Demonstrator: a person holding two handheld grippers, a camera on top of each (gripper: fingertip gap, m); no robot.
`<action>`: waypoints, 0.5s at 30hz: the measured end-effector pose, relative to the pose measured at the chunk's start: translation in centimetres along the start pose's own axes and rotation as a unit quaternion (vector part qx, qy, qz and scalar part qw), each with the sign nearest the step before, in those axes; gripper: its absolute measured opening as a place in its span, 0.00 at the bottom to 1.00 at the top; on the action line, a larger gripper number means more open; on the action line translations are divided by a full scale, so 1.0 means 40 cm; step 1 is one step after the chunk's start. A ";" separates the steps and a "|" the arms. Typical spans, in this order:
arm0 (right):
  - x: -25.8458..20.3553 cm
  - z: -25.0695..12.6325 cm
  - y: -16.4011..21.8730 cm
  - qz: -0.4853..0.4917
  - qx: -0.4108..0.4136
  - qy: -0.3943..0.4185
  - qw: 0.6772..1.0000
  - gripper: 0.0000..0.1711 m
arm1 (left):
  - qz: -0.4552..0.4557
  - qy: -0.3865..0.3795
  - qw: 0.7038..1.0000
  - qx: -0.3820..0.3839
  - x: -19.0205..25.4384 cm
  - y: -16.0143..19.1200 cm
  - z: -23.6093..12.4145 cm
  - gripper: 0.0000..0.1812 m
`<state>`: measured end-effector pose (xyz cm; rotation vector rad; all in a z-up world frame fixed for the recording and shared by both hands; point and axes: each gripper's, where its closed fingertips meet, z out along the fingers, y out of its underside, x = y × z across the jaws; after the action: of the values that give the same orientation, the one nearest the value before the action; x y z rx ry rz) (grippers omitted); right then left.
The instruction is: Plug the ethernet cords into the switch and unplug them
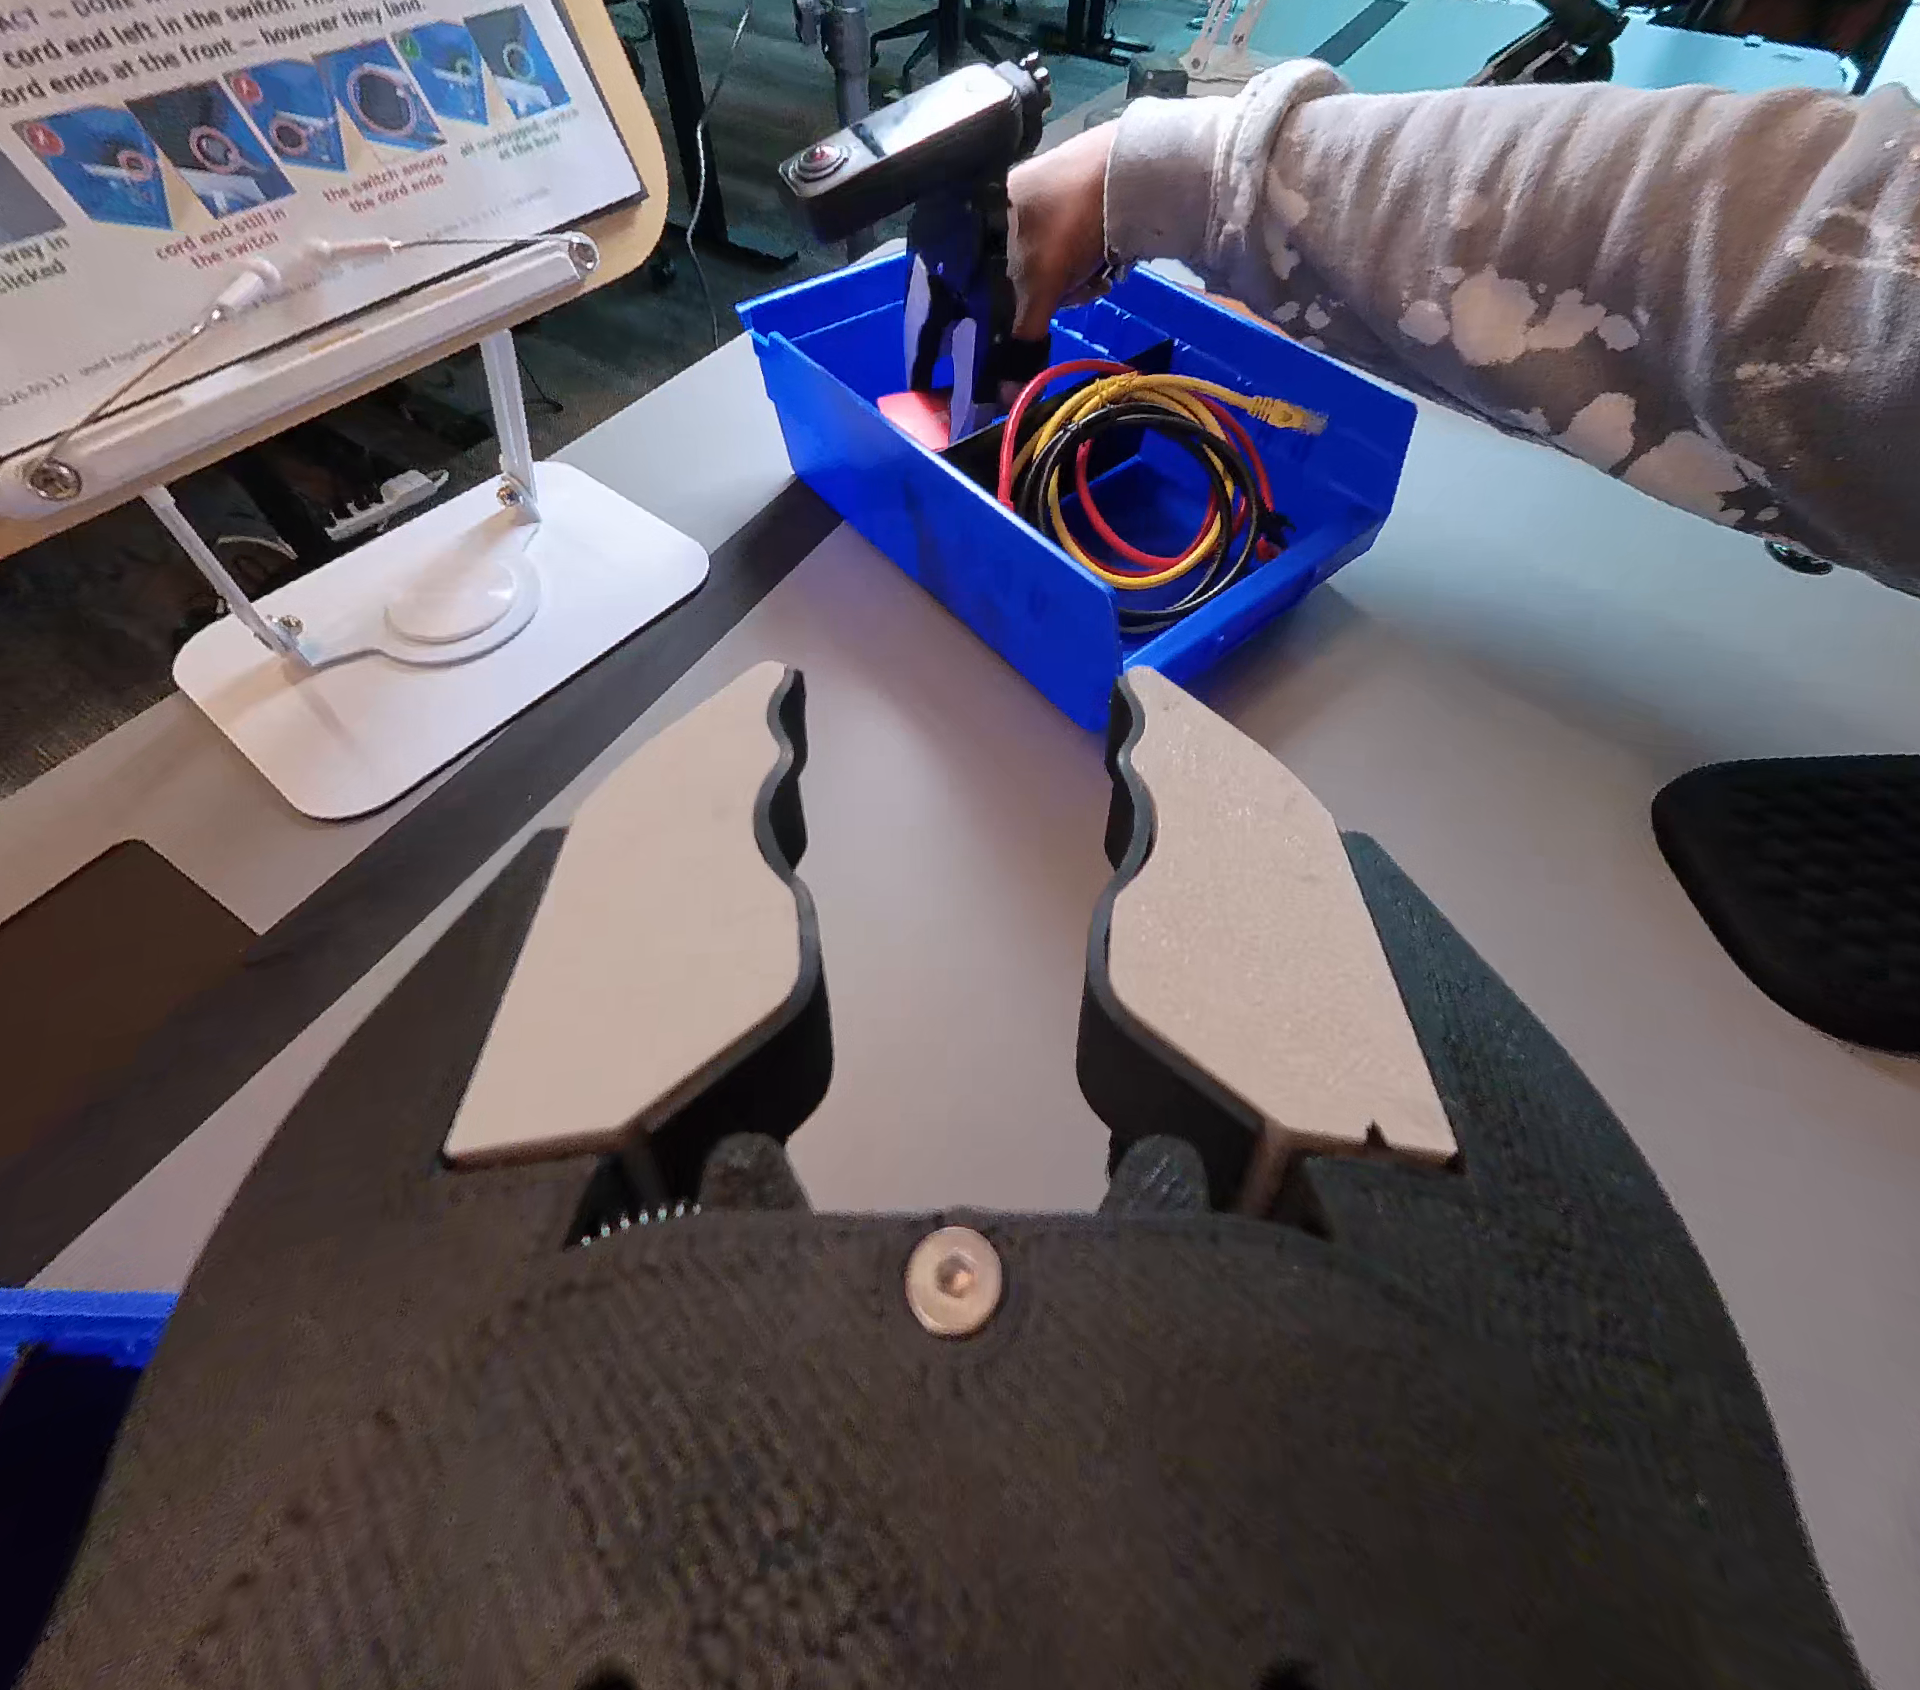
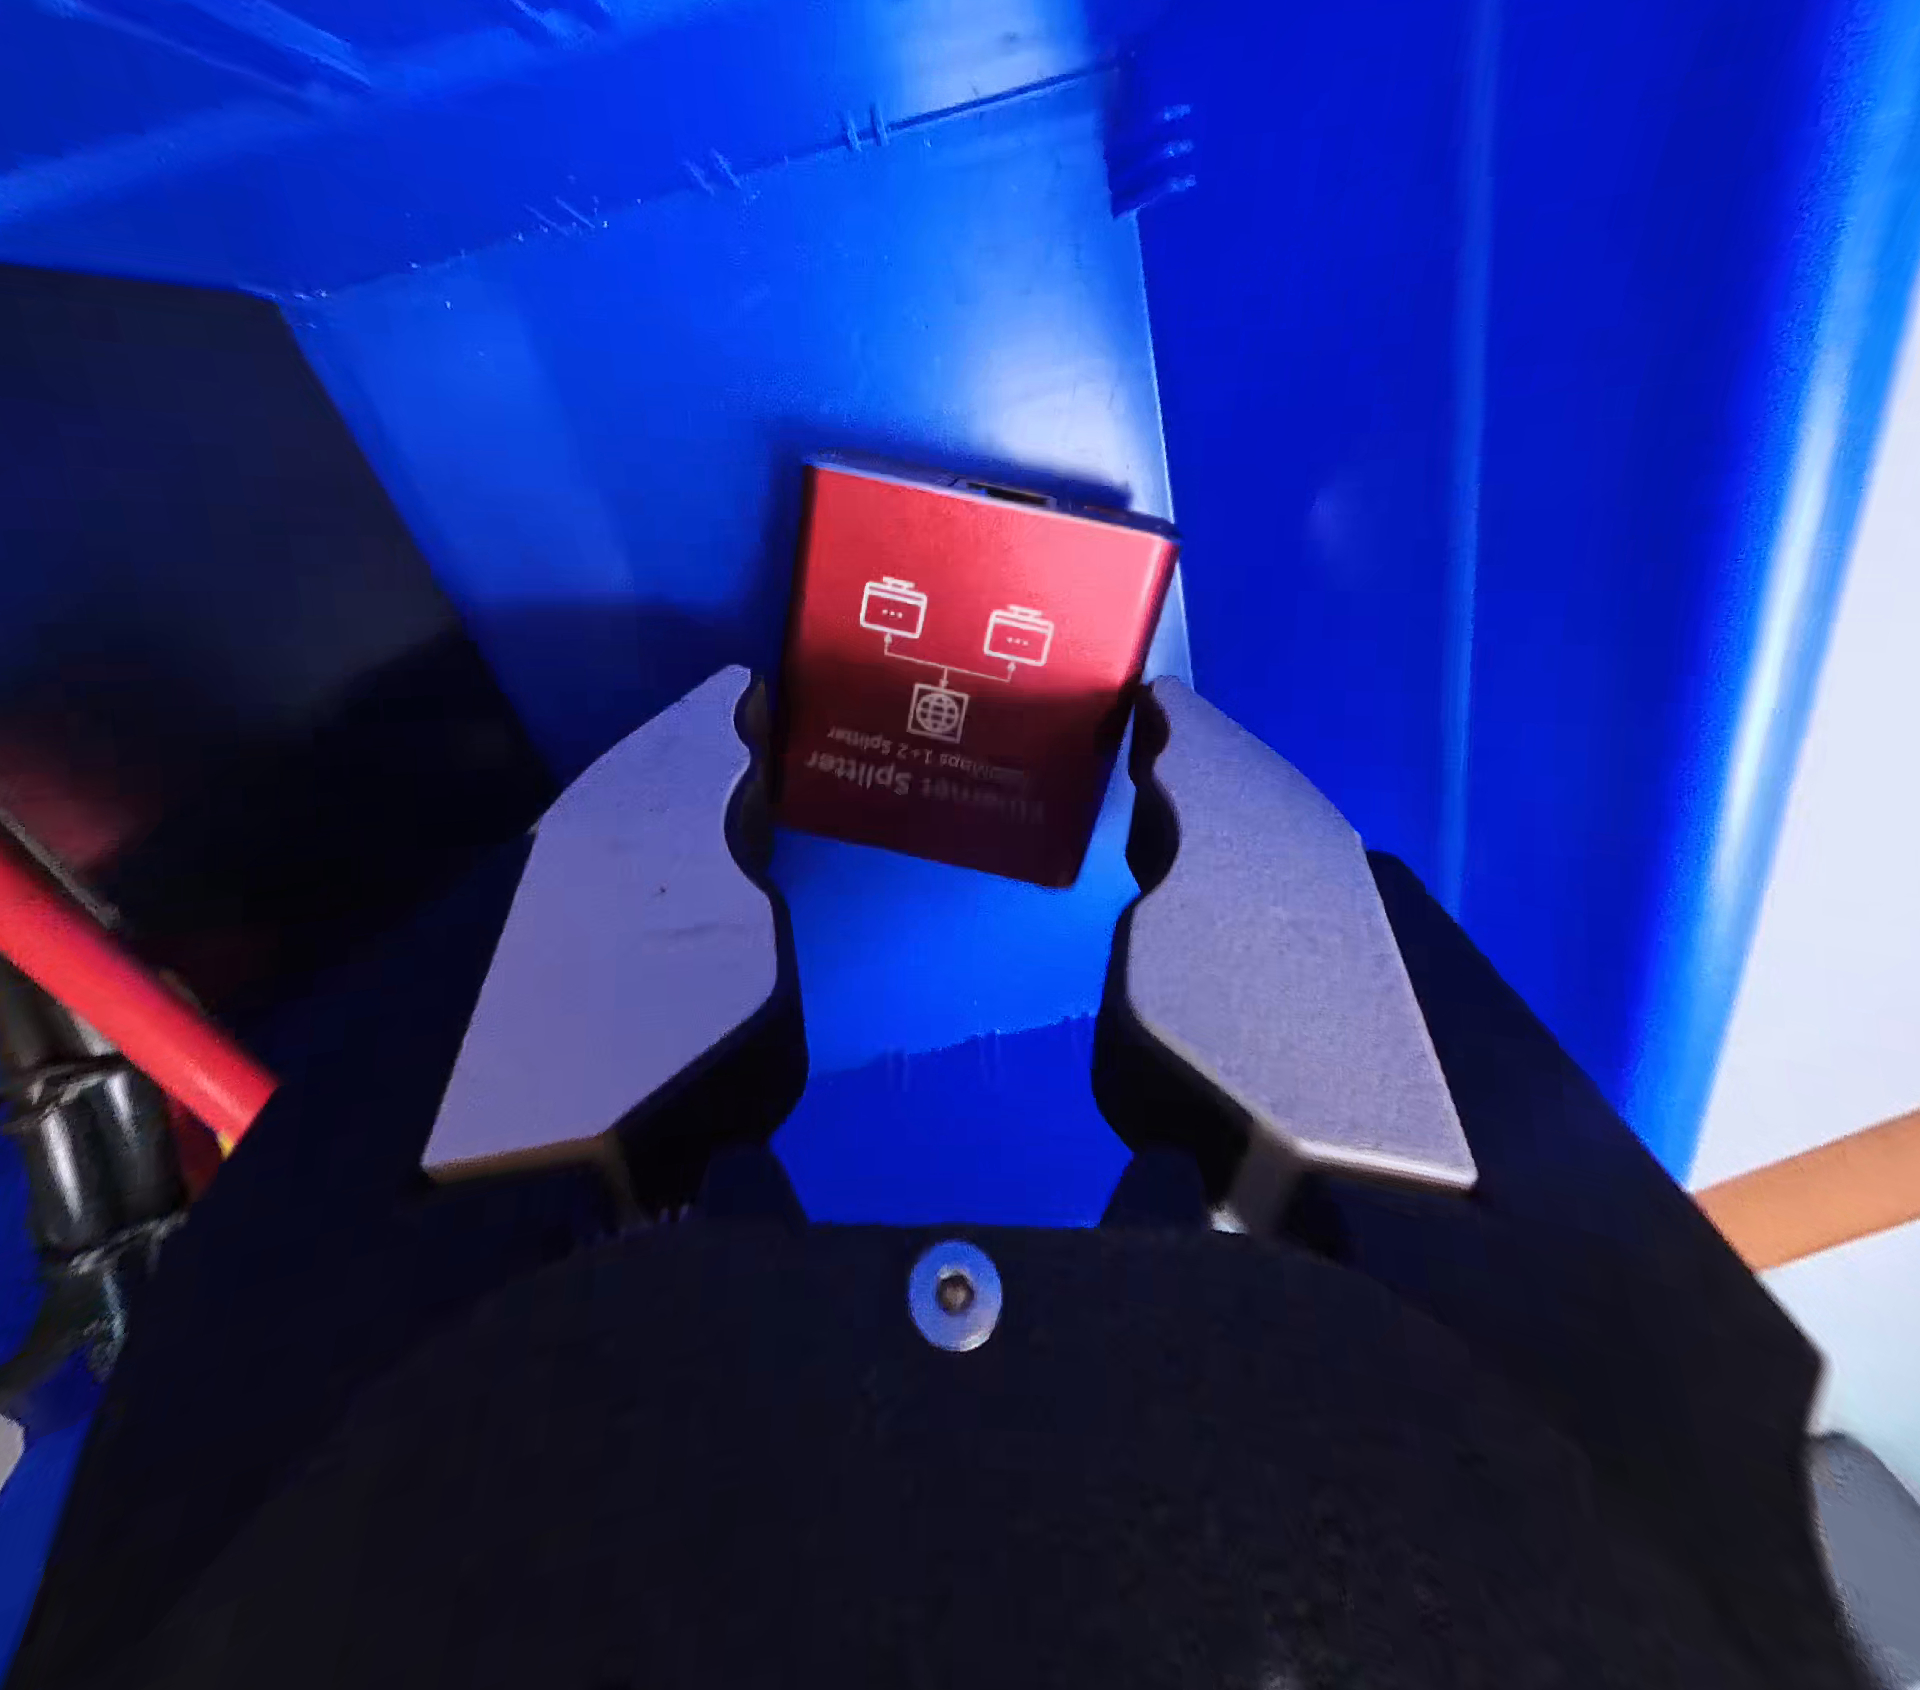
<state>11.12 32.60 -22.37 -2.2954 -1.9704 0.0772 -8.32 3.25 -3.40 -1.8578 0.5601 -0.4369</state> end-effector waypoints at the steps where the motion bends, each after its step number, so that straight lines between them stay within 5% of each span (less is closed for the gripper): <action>1: -0.002 -0.012 0.000 0.001 0.002 -0.001 1.000 0.41 | -0.004 -0.001 1.000 -0.002 -0.006 0.005 0.002 0.31; 8: -0.029 -0.272 -0.086 -0.013 0.178 0.093 0.980 0.41 | -0.020 -0.015 1.000 -0.001 -0.044 0.009 -0.019 0.31; 12: -0.169 -0.463 -0.150 -0.017 0.360 0.153 0.920 0.40 | -0.019 -0.053 0.998 0.008 -0.088 -0.003 -0.064 0.31; 15: -0.330 -0.522 -0.142 -0.014 0.448 0.150 0.881 0.37 | -0.017 -0.086 0.996 -0.001 -0.125 0.003 -0.103 0.32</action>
<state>5.89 19.26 -1.45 -1.5468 -1.3691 0.4835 -14.69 2.90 -2.28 -1.8867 0.4134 -0.2952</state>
